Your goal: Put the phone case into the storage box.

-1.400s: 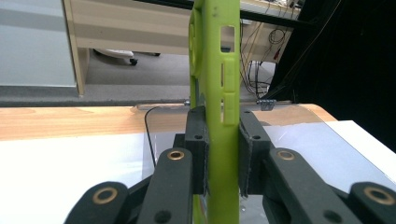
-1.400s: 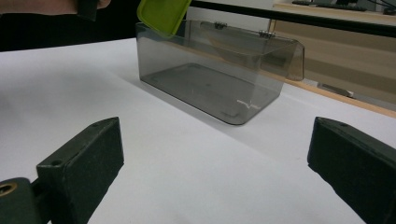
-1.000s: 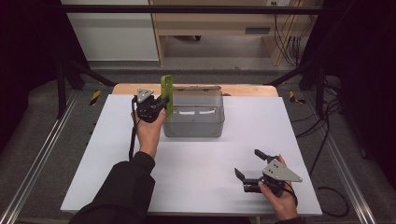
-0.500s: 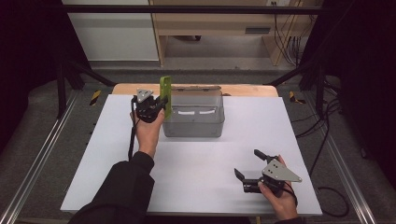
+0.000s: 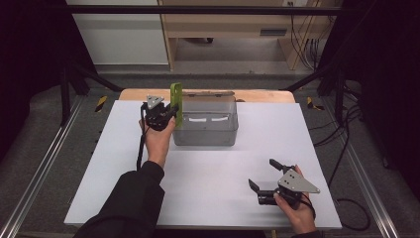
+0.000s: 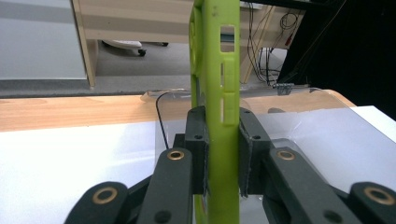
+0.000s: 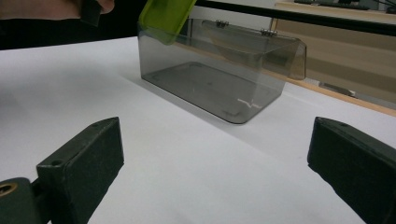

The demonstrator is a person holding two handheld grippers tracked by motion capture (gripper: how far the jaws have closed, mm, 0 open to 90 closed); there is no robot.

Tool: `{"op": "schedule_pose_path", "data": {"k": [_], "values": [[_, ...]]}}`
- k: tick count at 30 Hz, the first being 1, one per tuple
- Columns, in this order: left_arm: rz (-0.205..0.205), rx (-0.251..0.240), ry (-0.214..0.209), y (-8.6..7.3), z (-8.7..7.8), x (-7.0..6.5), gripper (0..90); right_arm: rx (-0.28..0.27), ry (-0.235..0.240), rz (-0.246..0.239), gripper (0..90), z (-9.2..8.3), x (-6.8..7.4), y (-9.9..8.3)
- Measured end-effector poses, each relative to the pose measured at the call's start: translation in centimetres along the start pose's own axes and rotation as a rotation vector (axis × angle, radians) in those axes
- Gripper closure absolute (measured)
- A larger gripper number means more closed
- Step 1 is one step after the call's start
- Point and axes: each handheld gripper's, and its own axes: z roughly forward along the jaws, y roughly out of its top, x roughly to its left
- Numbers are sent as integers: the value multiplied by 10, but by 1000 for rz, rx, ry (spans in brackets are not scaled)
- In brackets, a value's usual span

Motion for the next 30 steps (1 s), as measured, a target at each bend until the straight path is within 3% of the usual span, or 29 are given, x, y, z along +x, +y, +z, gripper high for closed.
{"op": "schedule_pose_path", "data": {"k": [30], "values": [[17,66,-11,-16,8,0,771,28,16,-4,38,3,2,-2]]}}
